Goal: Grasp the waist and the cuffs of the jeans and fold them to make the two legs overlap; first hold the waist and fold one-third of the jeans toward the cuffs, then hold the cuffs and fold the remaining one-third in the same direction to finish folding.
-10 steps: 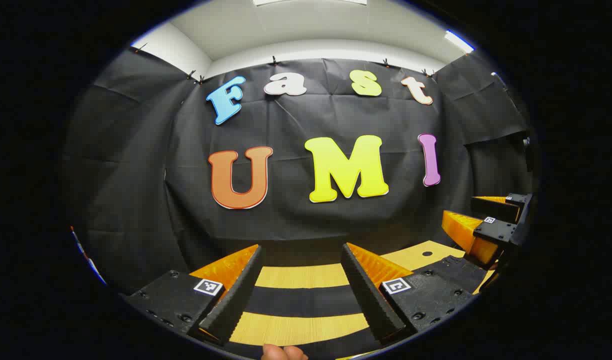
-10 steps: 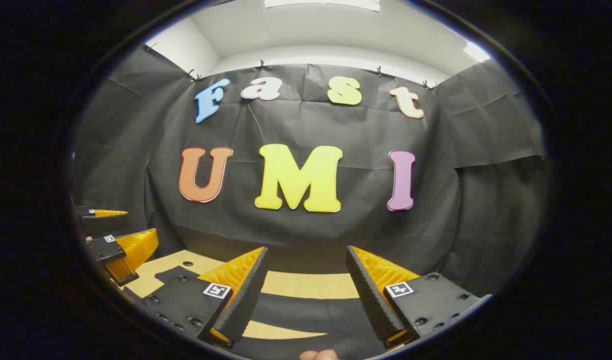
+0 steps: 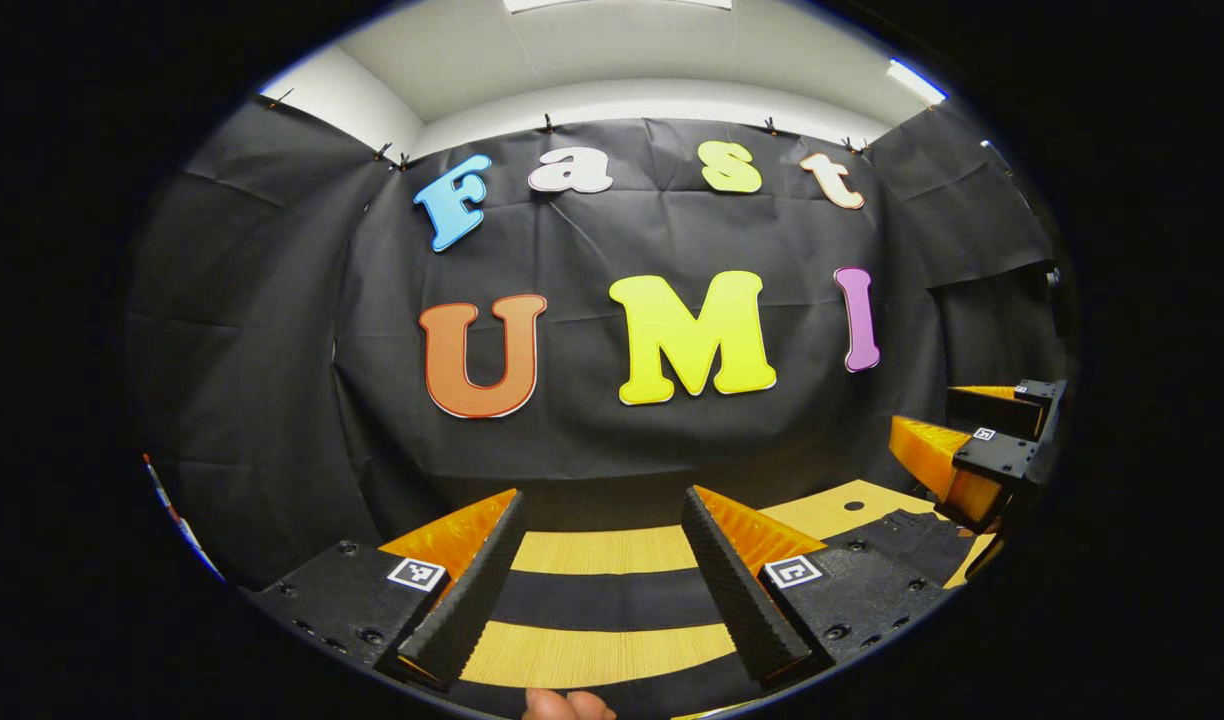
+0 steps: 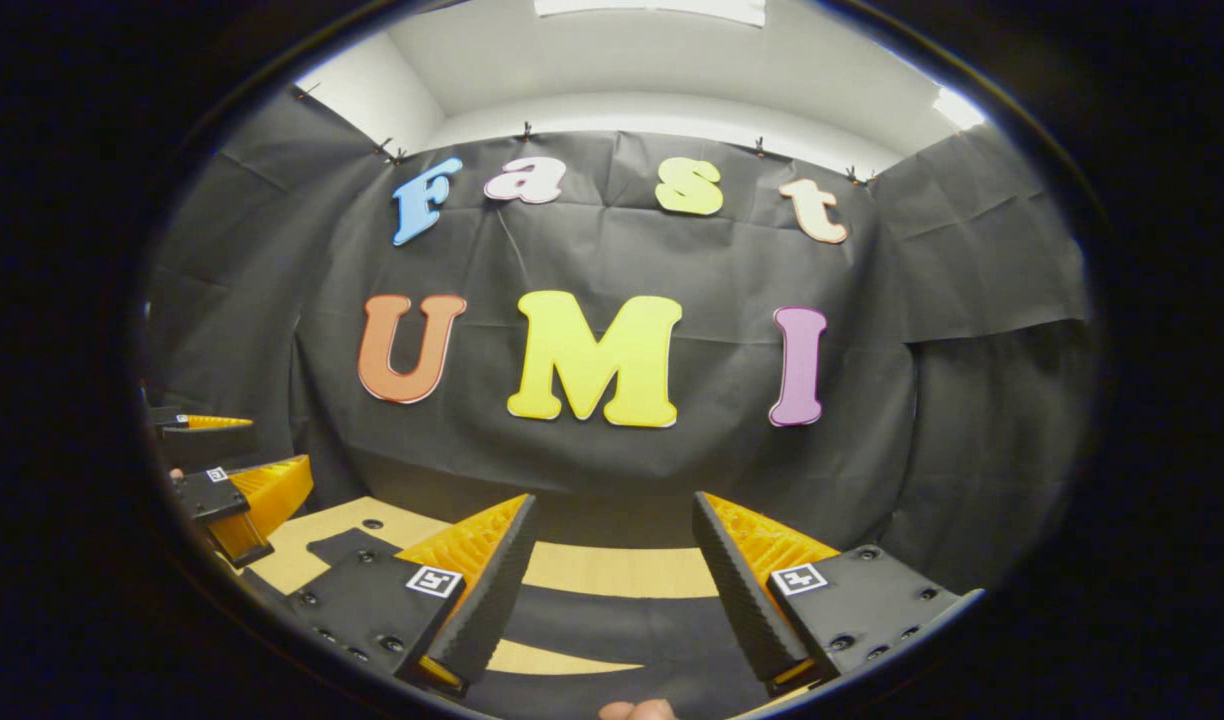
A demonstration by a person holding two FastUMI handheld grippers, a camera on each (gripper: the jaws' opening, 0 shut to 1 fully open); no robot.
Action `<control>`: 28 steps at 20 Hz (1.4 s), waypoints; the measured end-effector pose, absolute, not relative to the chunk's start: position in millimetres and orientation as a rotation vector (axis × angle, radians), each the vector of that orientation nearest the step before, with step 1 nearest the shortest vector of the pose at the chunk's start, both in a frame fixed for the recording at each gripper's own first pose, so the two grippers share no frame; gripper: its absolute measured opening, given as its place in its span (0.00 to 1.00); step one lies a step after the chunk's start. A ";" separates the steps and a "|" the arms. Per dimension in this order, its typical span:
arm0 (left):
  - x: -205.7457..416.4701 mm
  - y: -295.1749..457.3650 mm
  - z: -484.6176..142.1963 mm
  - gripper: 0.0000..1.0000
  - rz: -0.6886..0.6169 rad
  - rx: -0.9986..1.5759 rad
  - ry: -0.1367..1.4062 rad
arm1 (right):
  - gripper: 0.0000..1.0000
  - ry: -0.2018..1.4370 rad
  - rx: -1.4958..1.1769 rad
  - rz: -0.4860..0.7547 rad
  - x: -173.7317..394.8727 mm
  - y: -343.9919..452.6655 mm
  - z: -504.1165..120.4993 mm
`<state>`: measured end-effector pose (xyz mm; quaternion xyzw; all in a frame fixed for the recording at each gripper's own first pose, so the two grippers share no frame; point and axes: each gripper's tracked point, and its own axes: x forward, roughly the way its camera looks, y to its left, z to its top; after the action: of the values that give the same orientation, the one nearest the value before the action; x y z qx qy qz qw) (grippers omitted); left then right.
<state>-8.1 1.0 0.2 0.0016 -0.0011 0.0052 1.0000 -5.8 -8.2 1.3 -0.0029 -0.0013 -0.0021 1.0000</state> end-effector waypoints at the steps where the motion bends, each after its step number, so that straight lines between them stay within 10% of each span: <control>1: -8.0 1.3 0.4 0.99 0.013 0.004 -0.003 | 0.93 -0.003 -0.006 -0.003 -6.0 -8.2 1.2; 28: -61.6 50.3 -78.1 1.00 0.136 -0.185 0.284 | 0.96 0.113 -0.033 0.035 -2.3 -41.2 -45.4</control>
<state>-61.6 50.3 -78.1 -0.0918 0.1411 0.0677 0.9834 -2.3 -41.2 -45.4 -0.0164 0.0566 0.0177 0.9981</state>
